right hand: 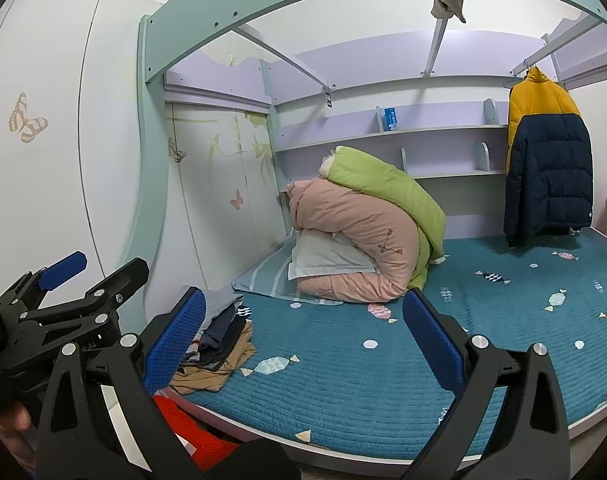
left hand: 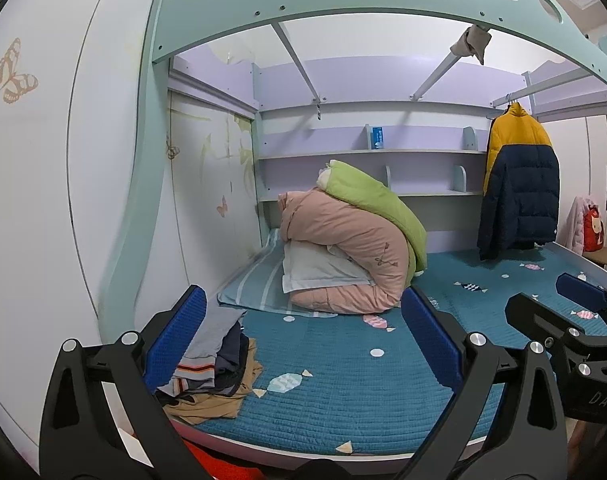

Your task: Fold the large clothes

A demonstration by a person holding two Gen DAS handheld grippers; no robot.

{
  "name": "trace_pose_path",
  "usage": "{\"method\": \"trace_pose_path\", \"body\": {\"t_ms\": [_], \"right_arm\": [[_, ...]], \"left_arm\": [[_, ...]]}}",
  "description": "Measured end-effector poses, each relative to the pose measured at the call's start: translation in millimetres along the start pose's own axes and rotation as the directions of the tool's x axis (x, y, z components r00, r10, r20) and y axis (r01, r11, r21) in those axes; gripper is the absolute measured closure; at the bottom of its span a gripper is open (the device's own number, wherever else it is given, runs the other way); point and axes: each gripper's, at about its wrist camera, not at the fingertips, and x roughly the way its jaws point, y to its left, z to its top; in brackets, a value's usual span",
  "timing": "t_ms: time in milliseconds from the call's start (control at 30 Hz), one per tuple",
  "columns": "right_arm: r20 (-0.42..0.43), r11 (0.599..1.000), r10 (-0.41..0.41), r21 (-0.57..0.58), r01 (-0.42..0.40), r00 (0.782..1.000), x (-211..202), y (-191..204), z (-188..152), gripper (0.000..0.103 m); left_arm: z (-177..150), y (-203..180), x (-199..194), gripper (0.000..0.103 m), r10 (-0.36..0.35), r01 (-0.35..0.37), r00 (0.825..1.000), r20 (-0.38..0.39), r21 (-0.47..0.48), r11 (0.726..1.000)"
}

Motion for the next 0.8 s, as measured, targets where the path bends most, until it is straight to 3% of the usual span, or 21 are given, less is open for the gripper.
{"method": "trace_pose_path", "body": {"t_ms": [800], "right_arm": [[-0.009, 1.0, 0.022, -0.003, -0.022, 1.0, 5.6, 6.9, 1.9, 0.008]], "left_arm": [[-0.6, 0.1, -1.0, 0.005, -0.002, 0.002, 1.0, 0.001, -0.005, 1.0]]}}
